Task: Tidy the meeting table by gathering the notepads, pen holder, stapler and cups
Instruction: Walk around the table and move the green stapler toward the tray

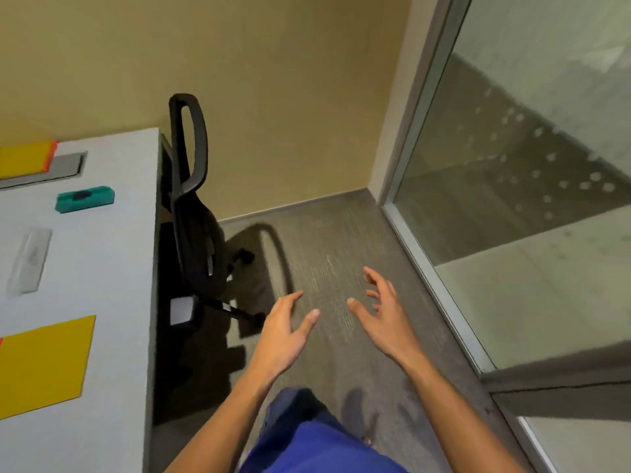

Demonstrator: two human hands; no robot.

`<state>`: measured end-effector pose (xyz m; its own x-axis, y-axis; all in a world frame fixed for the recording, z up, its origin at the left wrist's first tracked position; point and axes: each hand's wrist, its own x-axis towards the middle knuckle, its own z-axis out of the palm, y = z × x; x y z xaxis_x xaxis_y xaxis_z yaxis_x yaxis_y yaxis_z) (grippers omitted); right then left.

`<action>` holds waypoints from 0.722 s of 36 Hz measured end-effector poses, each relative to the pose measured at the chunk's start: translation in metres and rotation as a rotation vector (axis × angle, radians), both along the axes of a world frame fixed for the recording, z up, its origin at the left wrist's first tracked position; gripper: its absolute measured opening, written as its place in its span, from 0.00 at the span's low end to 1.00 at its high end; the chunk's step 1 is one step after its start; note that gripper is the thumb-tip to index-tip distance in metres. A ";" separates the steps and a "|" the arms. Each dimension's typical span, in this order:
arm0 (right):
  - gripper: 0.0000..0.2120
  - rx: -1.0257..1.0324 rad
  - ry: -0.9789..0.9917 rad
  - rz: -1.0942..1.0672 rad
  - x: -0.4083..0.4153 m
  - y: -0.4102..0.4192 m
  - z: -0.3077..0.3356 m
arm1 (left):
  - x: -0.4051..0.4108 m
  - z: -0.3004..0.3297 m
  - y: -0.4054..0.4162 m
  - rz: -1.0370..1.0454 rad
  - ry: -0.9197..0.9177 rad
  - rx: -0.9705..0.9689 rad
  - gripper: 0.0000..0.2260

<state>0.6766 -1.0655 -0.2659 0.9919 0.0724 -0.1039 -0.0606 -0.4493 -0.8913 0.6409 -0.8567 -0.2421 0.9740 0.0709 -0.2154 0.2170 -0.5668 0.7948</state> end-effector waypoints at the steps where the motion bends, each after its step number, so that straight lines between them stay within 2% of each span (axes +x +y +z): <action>1: 0.30 0.002 -0.005 0.020 0.011 -0.001 0.000 | 0.006 0.001 -0.002 0.018 -0.009 -0.003 0.27; 7: 0.29 0.035 0.007 0.153 0.083 0.012 -0.008 | 0.057 -0.003 -0.003 0.140 -0.026 -0.002 0.25; 14: 0.28 0.046 0.025 0.260 0.179 0.053 -0.010 | 0.149 -0.018 0.021 0.170 -0.052 0.008 0.26; 26: 0.29 0.042 -0.028 0.284 0.344 0.138 0.018 | 0.302 -0.006 0.087 0.243 -0.154 -0.015 0.27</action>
